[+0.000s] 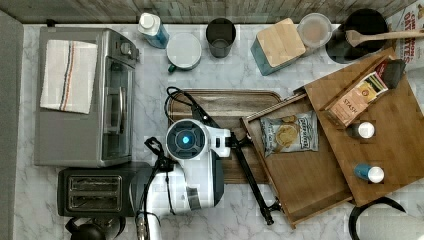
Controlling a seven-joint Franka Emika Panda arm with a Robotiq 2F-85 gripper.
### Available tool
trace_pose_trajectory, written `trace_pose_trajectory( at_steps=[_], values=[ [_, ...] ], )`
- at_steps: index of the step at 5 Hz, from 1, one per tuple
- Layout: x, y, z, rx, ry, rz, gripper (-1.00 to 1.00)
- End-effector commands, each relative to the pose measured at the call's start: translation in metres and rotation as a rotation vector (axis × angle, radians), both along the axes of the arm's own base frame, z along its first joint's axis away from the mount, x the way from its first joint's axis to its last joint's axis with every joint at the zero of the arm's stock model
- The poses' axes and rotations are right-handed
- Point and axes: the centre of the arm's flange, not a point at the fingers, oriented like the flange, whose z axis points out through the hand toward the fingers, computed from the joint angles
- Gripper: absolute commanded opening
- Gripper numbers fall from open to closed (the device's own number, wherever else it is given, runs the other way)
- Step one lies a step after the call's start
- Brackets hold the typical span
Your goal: Place the butter on the board.
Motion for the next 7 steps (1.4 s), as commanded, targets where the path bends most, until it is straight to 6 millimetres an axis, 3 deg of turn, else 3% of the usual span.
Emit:
trace_pose_trajectory(
  at_steps=[1, 2, 7],
  values=[
    [0.012, 0.022, -0.014, 0.074, -0.052, -0.128, -1.00],
    [0.007, 0.018, -0.038, 0.089, -0.041, -0.132, -1.00],
    [-0.019, 0.036, -0.091, 0.037, 0.060, -0.188, -1.00]
  ],
)
